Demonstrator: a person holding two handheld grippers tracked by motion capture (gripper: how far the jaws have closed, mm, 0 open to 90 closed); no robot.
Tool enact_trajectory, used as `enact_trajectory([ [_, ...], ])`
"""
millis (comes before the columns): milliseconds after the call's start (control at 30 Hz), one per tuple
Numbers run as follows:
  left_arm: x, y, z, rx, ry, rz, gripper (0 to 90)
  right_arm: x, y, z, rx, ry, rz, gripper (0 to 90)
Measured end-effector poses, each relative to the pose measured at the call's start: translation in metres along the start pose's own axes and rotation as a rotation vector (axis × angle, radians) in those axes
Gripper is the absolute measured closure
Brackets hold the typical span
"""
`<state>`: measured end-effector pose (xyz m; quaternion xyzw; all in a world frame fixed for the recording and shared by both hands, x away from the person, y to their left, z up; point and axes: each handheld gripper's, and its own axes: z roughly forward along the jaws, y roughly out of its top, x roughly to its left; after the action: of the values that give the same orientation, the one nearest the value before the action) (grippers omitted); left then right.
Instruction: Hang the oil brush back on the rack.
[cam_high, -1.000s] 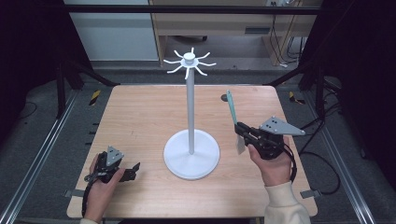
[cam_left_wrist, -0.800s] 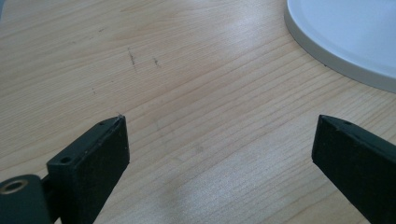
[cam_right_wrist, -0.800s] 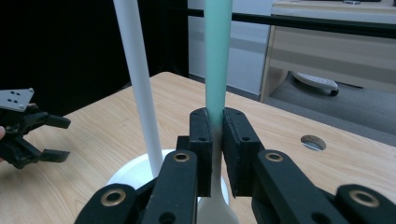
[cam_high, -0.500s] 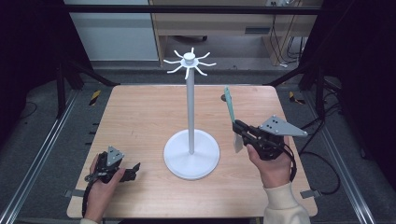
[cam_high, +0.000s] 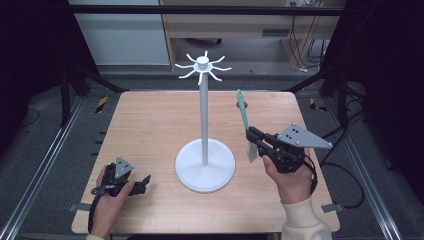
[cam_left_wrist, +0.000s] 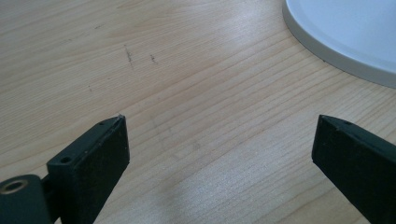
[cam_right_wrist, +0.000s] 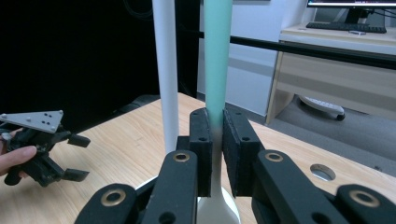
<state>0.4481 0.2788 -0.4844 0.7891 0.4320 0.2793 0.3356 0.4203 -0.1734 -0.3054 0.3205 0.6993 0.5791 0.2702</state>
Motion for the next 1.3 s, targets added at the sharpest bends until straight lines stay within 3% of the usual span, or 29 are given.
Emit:
enact_trajectory([
  [1300,0.003,-0.001,-0.002,-0.009,0.010,-0.015,3.7,0.018,0.030,-0.009,-0.059,0.022,-0.057,82.5],
])
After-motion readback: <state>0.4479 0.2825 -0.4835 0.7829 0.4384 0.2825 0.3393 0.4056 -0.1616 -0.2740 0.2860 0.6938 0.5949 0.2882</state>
